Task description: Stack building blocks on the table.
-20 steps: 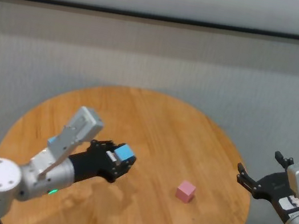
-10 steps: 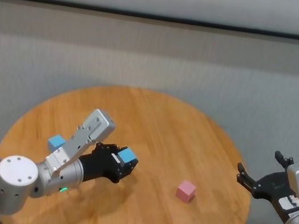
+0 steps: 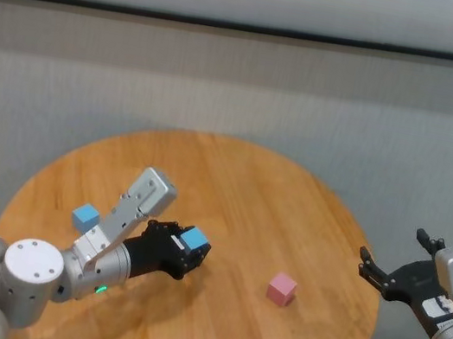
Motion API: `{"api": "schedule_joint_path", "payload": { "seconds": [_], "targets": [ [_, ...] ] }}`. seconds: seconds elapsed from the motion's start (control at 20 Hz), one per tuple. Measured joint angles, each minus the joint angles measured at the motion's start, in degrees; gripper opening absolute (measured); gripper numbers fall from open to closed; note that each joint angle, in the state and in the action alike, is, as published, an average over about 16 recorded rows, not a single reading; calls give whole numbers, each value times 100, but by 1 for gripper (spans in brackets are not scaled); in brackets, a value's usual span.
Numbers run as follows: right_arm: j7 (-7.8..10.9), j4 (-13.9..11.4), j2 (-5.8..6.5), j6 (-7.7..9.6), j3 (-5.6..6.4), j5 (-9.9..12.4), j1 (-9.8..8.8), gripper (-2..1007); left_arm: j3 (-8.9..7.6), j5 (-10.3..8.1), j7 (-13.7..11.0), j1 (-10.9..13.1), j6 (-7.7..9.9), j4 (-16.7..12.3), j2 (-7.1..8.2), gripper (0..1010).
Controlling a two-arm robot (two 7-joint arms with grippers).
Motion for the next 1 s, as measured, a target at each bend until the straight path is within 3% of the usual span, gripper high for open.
{"api": "schedule_joint_path", "payload": {
  "seconds": [0.7, 1.0],
  "targets": [
    [0, 0, 0, 0, 0, 0, 0, 1005, 17, 143, 56, 41, 68, 169, -61, 404],
    [0, 0, 0, 0, 0, 0, 0, 1005, -13, 194, 97, 24, 123, 225, -74, 479]
  ]
}}
